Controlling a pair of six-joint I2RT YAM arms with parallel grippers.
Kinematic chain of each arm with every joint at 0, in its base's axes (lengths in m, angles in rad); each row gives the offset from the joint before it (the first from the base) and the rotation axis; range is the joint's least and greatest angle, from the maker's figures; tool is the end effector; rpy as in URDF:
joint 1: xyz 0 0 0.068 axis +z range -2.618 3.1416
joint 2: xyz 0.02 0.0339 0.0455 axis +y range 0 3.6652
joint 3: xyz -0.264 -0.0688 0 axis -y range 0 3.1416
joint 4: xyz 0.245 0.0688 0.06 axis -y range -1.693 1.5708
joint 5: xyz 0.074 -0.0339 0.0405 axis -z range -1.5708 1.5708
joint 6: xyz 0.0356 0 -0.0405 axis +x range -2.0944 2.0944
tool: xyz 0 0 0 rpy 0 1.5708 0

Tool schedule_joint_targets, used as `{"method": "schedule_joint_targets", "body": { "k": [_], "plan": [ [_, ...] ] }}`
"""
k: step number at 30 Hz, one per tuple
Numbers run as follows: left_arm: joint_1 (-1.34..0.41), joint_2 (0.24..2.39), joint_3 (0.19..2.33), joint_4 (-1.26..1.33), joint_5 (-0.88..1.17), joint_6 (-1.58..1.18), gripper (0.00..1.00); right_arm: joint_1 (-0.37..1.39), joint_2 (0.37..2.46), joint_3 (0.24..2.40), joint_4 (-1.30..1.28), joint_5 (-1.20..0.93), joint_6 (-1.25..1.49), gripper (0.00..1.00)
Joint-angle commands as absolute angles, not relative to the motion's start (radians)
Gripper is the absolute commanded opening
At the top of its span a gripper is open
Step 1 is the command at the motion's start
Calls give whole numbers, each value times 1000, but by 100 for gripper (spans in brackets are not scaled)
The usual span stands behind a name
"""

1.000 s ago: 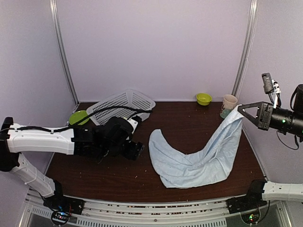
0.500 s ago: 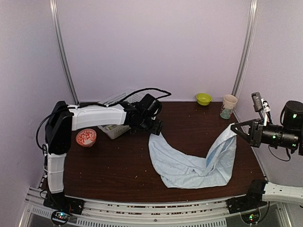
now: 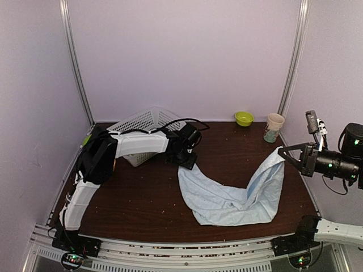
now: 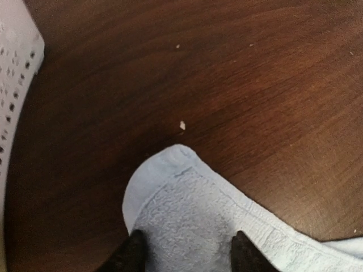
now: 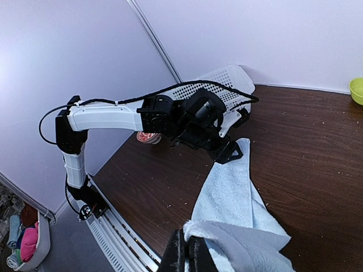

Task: Roll the towels
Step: Pick up the towel from the center of the board, then flatten out the towel at the center of the board.

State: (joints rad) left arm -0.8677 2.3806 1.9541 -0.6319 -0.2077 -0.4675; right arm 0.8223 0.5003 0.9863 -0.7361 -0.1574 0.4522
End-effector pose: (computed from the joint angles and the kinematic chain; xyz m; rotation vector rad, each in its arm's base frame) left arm 0.3369 -0.3861 0.1540 0.4483 2.5683 -0.2093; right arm 0.0522 0.0644 0.3806 -0.4744 1.8877 1.0209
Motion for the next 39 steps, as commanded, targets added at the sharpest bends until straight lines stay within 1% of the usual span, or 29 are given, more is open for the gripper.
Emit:
{"method": "schedule_joint_targets", "body": {
  "k": [1,2,3,4,7,11,15,18,20,24,27,29,32,36,37,39],
  "plan": [
    [-863,2407,1982,-647,-190,-450,31,818,505,991,-704,-163,462,0],
    [-861,2400,1976,-645,-196,-447,20,819,507,992,-702,-163,463,0],
    [-861,2384,1966,-637,-201,-443,7,819,508,994,-699,-162,466,0],
    [-859,2349,1950,-629,-217,-441,0,818,510,997,-696,-159,466,0],
    [-861,2196,1840,-574,-272,-439,0,819,521,1011,-685,-144,468,0],
    [-863,1870,1674,-544,-363,-448,0,818,576,1063,-642,-140,443,0],
    [-897,1498,1527,-538,-460,-425,0,819,691,1241,-614,-176,392,0],
    [-947,1256,1416,-534,-479,-411,0,818,750,1355,-597,-184,389,0],
    [-972,1123,1300,-519,-455,-460,0,816,755,1340,-585,-160,402,0],
    [-1062,924,956,-376,-416,-583,0,816,691,1149,-584,-32,472,0],
    [-1144,897,752,-273,-381,-693,0,815,634,1014,-644,93,536,0],
    [-1213,935,687,-221,-403,-742,0,813,595,938,-691,160,582,0],
    [-1283,1028,655,-209,-444,-809,0,813,533,815,-717,206,641,0],
    [-1327,1123,667,-270,-484,-881,0,813,463,686,-707,203,718,0],
    [-1332,1134,674,-297,-489,-896,7,813,450,667,-703,200,731,0],
    [-1340,1143,680,-340,-489,-920,27,813,433,640,-704,197,740,0]
  ]
}}
